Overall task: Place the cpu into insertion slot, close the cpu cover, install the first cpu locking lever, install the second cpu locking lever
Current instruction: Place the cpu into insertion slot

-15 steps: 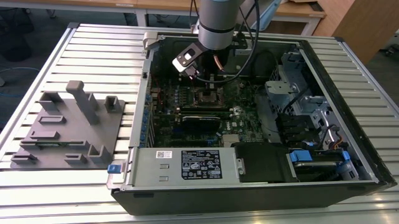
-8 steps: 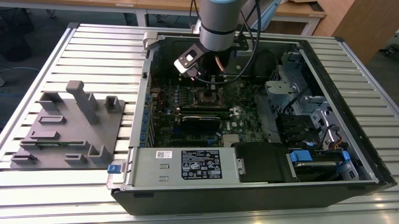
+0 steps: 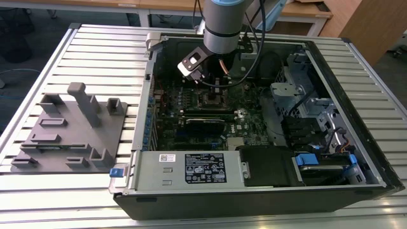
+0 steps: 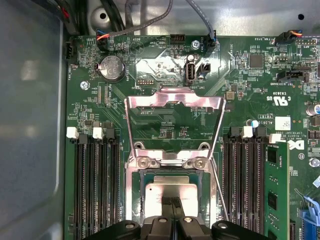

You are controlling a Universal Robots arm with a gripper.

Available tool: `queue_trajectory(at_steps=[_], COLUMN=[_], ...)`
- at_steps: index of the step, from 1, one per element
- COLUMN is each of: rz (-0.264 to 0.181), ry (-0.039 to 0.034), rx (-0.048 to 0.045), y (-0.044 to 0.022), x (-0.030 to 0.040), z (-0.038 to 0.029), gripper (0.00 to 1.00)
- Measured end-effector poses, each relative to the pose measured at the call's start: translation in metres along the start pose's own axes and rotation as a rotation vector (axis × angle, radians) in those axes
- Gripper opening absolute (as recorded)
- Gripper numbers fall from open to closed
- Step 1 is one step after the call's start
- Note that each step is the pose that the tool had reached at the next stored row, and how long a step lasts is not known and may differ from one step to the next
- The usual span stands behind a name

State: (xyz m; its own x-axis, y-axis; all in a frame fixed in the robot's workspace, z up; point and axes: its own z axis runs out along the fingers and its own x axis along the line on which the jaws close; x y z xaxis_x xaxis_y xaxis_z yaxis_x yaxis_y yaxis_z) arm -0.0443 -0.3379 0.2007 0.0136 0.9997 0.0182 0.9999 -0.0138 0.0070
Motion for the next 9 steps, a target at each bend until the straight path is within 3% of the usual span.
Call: queue_trajectory(at_steps=[9], rz=[0.0], ry=[-0.0002], rx=[0.0002], y=[0.0], x=[-0.0001], z=[0.0021], gripper=[0.11])
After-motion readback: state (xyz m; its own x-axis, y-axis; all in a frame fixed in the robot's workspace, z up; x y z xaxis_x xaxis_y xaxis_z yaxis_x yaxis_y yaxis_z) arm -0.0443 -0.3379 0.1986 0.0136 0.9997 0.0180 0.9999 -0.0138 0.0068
